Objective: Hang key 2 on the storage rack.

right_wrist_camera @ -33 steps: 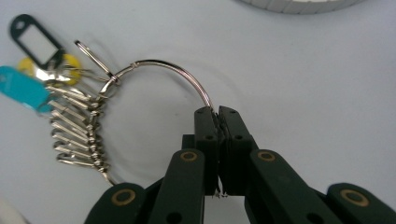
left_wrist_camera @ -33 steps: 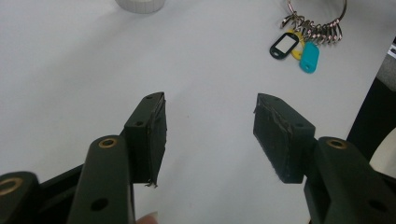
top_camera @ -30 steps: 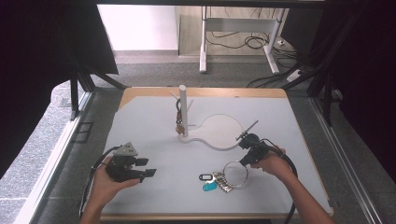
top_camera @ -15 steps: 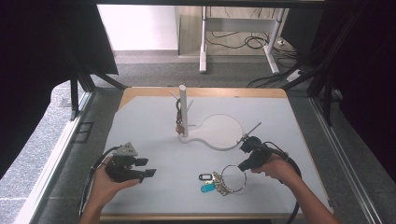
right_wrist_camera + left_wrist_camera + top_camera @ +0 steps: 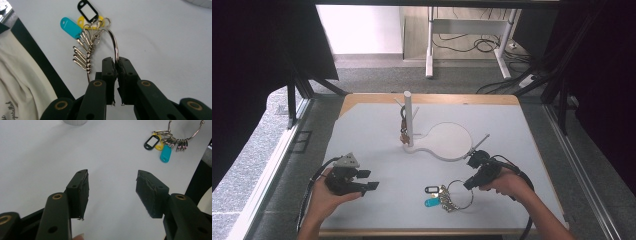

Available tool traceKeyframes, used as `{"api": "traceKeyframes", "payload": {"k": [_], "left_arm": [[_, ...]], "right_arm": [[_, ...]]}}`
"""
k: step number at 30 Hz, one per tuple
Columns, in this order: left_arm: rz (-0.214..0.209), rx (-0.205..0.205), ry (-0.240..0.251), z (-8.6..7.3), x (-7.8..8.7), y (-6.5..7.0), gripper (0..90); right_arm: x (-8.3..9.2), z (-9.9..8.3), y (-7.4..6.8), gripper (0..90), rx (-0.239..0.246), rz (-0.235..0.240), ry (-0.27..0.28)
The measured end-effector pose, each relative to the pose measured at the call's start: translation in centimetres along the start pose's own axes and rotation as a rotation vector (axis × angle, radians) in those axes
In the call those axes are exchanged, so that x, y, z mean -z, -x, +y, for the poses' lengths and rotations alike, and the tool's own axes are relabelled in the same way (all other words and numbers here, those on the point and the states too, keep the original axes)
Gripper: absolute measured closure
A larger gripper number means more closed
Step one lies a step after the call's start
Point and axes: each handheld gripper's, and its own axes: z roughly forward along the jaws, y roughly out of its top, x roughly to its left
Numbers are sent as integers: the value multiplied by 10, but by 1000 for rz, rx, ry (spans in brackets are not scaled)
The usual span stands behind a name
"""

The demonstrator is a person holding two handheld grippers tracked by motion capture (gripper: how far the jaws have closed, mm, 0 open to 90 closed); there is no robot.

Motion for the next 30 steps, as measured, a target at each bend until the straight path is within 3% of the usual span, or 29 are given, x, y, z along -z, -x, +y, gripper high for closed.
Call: {"api": "traceKeyframes", "payload": {"k": [11,17,30], "left_arm": [[0,-5,3,0,2,-1,444],[2,2,7,-1,3,-2,445],[0,4,9,-2,4,-3,445]], "right_arm": [[-8,6,-7,864,25,54,-34],[-8,9,-9,871,28,30,-29],[28,26,-12,873,49,-5,6]]}}
